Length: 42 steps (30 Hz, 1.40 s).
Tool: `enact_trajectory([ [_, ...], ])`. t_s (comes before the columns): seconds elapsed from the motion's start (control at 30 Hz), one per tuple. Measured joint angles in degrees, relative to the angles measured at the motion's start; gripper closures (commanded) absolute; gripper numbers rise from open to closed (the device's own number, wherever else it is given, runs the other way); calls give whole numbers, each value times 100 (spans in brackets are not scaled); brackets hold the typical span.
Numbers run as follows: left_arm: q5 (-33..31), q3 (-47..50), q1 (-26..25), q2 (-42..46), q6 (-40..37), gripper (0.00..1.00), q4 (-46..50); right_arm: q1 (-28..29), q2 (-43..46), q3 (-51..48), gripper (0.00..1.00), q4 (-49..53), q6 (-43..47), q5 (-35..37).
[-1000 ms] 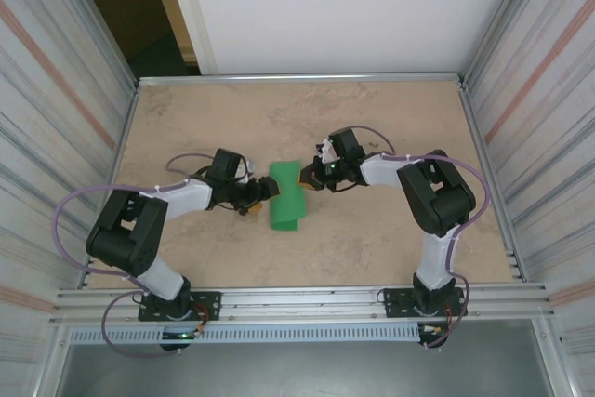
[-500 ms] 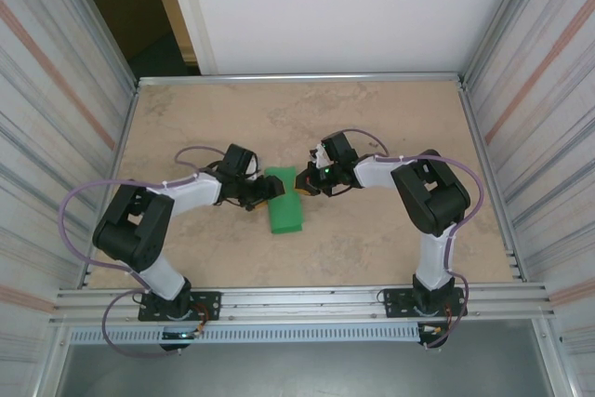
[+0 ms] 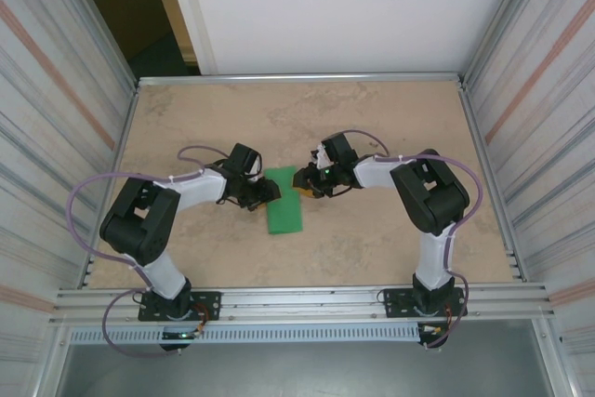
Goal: Fold a paper plane with a square sheet of paper (pick it up from the middle)
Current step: First fold in half a square sheet of paper at the center of the table.
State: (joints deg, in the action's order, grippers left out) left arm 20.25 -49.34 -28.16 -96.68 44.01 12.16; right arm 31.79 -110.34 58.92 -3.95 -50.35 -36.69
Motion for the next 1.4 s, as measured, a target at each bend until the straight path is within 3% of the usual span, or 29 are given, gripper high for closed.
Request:
enact_trajectory([
  [0.4,-168,-4,-9,-59,42,66,74,-503,1714,-798,49,415,133,1115],
  [0.73,-223,-144,-9,-173,114,70,286,-302,1722,-927,49,575,133,1311],
  [1.17,-203,-219,-9,-321,284,66,356,-223,1502,-927,48,527,136,1268],
  [1.4,-219,-243,-4,-367,387,71,455,-181,1401,-927,49,498,142,1248],
])
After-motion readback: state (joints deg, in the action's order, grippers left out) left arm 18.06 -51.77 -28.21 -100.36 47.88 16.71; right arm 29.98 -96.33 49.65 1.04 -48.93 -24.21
